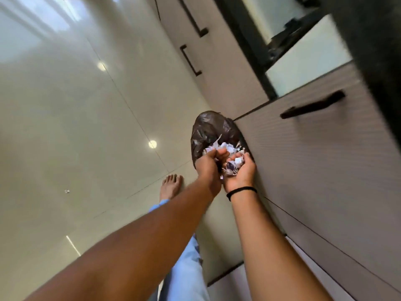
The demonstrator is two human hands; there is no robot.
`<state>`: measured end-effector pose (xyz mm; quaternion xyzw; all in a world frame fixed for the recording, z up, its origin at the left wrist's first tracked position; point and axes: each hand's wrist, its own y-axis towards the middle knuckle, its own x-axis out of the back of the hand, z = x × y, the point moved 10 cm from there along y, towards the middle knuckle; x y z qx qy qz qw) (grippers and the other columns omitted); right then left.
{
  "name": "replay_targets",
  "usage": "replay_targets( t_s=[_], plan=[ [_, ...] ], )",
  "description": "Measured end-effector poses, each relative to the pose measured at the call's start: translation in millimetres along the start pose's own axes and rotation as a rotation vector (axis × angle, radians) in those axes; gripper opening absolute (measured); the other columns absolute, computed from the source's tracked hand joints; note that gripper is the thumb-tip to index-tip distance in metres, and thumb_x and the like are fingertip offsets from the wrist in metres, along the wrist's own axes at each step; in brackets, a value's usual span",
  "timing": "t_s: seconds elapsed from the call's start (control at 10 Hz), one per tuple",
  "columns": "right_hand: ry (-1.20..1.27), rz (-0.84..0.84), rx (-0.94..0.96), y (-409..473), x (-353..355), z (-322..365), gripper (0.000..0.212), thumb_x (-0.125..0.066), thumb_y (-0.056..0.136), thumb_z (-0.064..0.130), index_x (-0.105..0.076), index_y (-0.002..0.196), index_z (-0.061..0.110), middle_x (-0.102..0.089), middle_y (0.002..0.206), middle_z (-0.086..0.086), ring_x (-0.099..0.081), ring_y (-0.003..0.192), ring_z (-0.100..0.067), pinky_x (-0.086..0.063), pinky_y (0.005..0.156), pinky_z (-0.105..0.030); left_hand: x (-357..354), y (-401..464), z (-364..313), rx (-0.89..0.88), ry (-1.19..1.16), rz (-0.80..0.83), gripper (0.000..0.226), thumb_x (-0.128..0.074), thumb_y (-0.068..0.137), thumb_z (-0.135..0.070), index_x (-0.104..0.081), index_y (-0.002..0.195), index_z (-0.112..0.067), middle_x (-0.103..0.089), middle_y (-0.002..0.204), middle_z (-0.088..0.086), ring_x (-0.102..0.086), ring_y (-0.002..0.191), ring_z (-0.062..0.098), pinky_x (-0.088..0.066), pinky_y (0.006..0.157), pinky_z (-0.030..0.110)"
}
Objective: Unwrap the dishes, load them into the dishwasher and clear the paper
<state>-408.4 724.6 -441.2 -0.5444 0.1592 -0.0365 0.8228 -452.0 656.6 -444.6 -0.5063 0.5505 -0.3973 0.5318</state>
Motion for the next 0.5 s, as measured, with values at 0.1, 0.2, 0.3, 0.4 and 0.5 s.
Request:
replay_targets(
  t_s=[0.1,0.2,0.3,0.4,0.5],
  plan=[
    [-0.152,-0.036,-0.019,69,17,-22,0.033,-0.044,0.098,0.038,-0.06,0.08,0.016,-0.064,0.075,-0.01,-0.066,0.064,-0.024,-0.05,0.063,-0.03,3,54,5,-0.021,0.022,-0.025,0.03,-0.053,0.097,-0.013,-0.068,0.073,-0.006,-0.07,0.076,0.012,-0.067,0.081,0.033,-0.056,0.09,0.047],
    [-0.259,-0.101,-0.022,135,44,-38,0.04,-0.056,0.088,0.04,-0.064,0.113,0.009,-0.069,0.116,-0.02,-0.07,0.096,-0.036,-0.057,0.084,-0.042,16,108,15,0.011,0.075,-0.053,0.017,-0.065,0.07,-0.022,-0.072,0.072,-0.007,-0.074,0.091,0.019,-0.072,0.089,0.039,-0.057,0.09,0.051],
    [-0.402,-0.263,-0.026,136,60,-33,0.028,-0.049,0.095,0.025,-0.058,0.118,0.014,-0.066,0.115,-0.015,-0.064,0.08,-0.021,-0.054,0.065,-0.026,18,135,15,-0.027,0.137,-0.041,0.026,-0.066,0.083,-0.03,-0.072,0.089,-0.006,-0.072,0.107,0.025,-0.071,0.097,0.039,-0.058,0.085,0.044],
    [-0.447,-0.384,0.007,120,67,-22,0.037,-0.036,0.106,0.02,-0.054,0.136,0.008,-0.059,0.12,-0.006,-0.053,0.066,-0.011,-0.041,0.045,-0.018,51,171,24,-0.021,0.208,-0.111,0.033,-0.048,0.103,-0.043,-0.065,0.109,-0.016,-0.07,0.097,0.01,-0.067,0.088,0.018,-0.053,0.079,0.034],
    [-0.524,-0.393,0.017,110,75,-17,0.041,-0.036,0.107,0.031,-0.052,0.138,0.011,-0.055,0.125,-0.003,-0.064,0.075,-0.011,-0.037,0.045,-0.019,100,277,42,-0.124,0.567,-0.08,0.051,-0.031,0.093,-0.076,-0.066,0.112,-0.044,-0.069,0.119,0.002,-0.054,0.09,-0.023,-0.044,0.102,0.055]
  ],
)
